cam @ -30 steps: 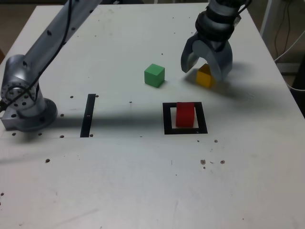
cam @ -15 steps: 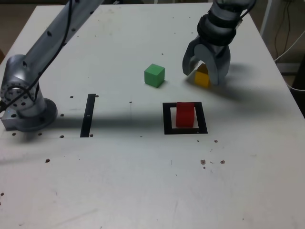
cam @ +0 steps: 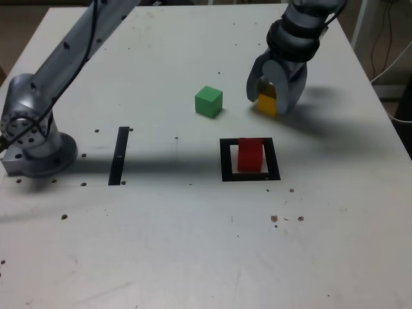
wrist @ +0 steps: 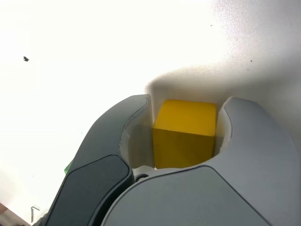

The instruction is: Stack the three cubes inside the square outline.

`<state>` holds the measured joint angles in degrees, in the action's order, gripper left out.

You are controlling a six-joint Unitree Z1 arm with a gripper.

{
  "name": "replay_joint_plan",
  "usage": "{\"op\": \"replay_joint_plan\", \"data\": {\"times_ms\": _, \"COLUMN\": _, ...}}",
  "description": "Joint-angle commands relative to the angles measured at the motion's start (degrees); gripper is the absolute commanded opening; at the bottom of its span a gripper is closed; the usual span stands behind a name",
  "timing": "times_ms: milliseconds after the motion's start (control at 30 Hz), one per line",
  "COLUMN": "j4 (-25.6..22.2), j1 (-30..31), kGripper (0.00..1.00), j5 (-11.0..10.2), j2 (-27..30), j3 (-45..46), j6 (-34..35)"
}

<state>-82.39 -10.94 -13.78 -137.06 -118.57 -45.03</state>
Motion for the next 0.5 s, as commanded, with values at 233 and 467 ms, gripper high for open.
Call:
{"op": "replay_joint_plan", "data": {"times_ms": 233, "j4": -2.19, "j1": 0.20, "kGripper": 0.36, "j5": -0.09, "j2": 3.11, "j3": 0.19, "j6": 2.55}}
{"op": "replay_joint_plan", "data": {"times_ms": 467, "j4": -4.18, "j1": 1.67, "kGripper": 0.36, "j5": 0.93, "j2": 7.81, "j3": 2.71, "j6": 6.76}}
